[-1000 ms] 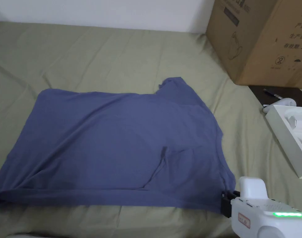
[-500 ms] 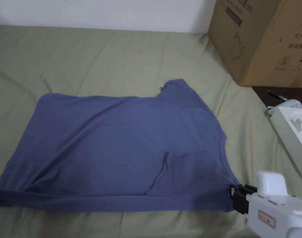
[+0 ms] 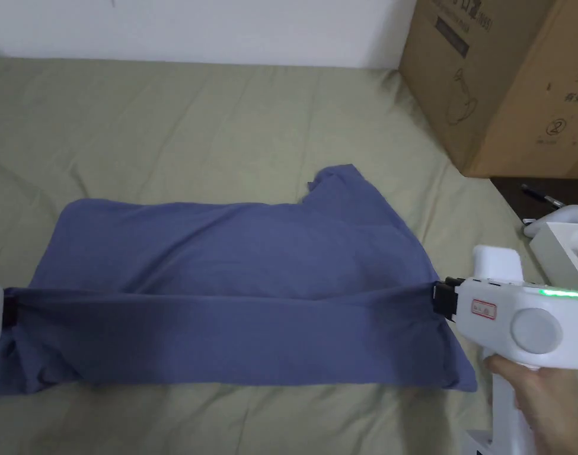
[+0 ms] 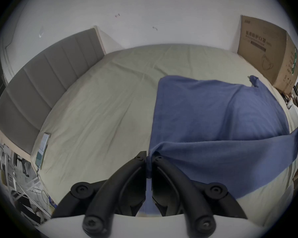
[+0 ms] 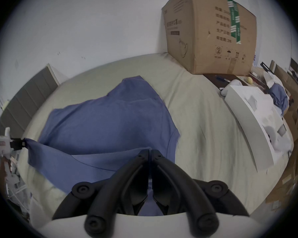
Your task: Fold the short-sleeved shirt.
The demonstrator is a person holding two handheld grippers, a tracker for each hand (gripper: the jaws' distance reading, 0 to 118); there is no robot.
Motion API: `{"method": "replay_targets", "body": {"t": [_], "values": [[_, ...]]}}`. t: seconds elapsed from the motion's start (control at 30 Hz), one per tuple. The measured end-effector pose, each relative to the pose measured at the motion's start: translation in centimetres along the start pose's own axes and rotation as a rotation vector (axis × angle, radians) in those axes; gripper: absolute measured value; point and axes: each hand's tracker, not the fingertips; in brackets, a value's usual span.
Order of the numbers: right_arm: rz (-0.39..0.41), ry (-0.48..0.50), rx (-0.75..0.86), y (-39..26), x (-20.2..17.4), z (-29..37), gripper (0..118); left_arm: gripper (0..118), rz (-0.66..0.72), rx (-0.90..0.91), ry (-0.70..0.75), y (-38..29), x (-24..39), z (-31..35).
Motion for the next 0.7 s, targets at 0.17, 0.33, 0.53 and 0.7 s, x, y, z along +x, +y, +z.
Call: {"method": "replay_targets", "body": {"t": [0.17,0.33,0.53,0.7], "values": [[-0.004,0.005,-0.055,0.6,-0.4,-3.6,4,13,-0.027,-0.052,0.002,-0.1,0.1,-3.0],[0.029,-0.027,-0.08,0.0,-0.4,-3.1,91,107,0.024,-0.063,-0.013,-1.1,-1.0,-1.5],[0.07,-0.01,-0.014,-1.4,-1.0,1.7,85,106,0.081,-0.064,-0.08,-3.0,-2.6,3.0],[0.03,0.106,0.027,-3.8,-2.3,6.4,10,28,0.058,-0.041,-0.099,-7.1,-2.8,6.8]]}}
